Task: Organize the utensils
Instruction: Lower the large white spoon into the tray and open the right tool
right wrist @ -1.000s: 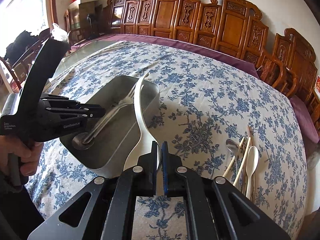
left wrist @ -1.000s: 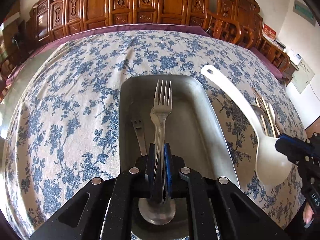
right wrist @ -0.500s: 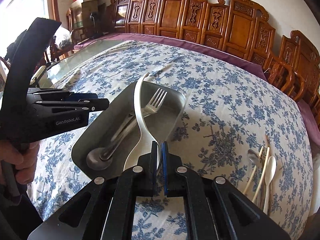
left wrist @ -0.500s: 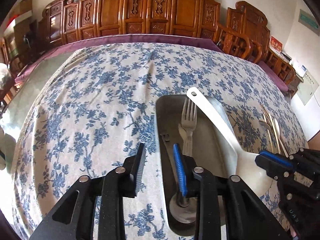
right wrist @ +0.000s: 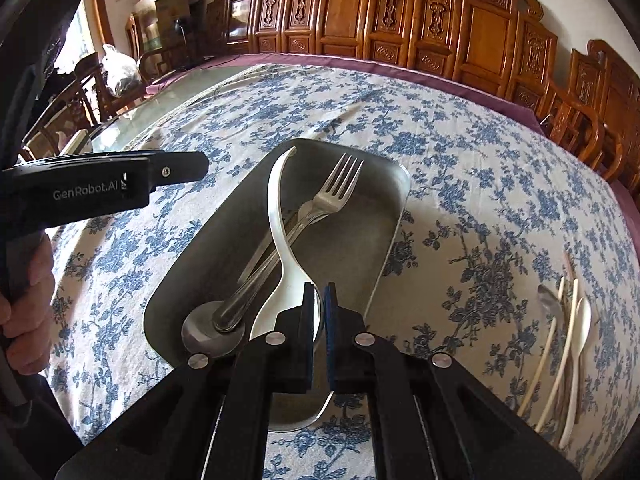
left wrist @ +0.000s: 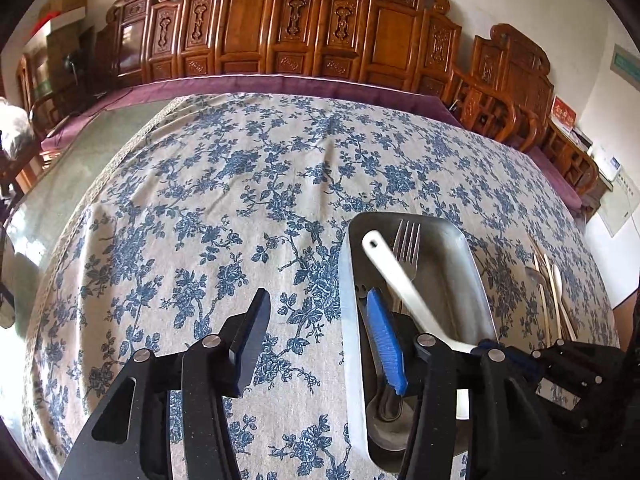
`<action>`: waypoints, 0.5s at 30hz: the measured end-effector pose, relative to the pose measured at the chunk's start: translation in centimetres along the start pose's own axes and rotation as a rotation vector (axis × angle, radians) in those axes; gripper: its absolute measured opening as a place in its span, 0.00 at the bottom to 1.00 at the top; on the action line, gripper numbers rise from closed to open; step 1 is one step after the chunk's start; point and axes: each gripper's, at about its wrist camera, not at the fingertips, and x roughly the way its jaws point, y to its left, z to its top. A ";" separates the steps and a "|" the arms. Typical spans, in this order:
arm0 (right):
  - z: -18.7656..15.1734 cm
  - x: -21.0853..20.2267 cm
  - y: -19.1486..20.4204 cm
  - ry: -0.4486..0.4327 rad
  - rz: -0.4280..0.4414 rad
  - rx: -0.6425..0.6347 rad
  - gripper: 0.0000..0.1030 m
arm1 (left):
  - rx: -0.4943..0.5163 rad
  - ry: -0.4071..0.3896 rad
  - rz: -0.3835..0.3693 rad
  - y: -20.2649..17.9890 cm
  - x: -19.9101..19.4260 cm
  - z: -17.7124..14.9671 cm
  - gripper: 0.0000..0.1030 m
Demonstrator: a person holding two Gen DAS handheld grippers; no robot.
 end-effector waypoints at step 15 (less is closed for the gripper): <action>-2.0 -5.6 -2.8 -0.108 0.042 -0.035 0.12 | 0.029 -0.032 -0.006 -1.7 -0.8 -0.2 0.77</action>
